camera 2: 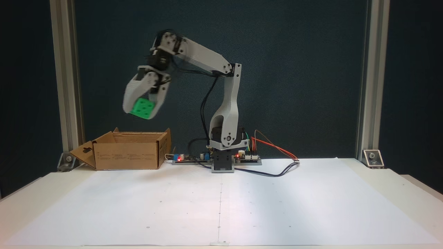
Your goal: Grasp a green dice and put it in the bin.
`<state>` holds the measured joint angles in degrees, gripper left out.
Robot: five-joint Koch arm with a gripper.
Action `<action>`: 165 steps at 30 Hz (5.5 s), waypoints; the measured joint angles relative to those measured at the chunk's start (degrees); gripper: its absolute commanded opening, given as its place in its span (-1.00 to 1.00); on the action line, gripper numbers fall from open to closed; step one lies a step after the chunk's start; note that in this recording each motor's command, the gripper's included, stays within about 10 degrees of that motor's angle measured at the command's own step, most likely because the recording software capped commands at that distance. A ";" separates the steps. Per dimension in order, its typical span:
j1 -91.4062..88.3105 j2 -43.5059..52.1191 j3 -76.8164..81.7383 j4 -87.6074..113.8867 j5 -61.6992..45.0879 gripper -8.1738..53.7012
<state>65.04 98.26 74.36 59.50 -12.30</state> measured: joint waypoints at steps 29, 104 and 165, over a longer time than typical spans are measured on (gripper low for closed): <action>39.99 -27.69 0.00 -16.26 -18.72 0.46; -59.50 31.11 63.98 -87.54 18.46 0.74; -59.33 31.11 101.95 -144.14 18.54 0.70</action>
<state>5.71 129.38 176.31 -84.64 6.24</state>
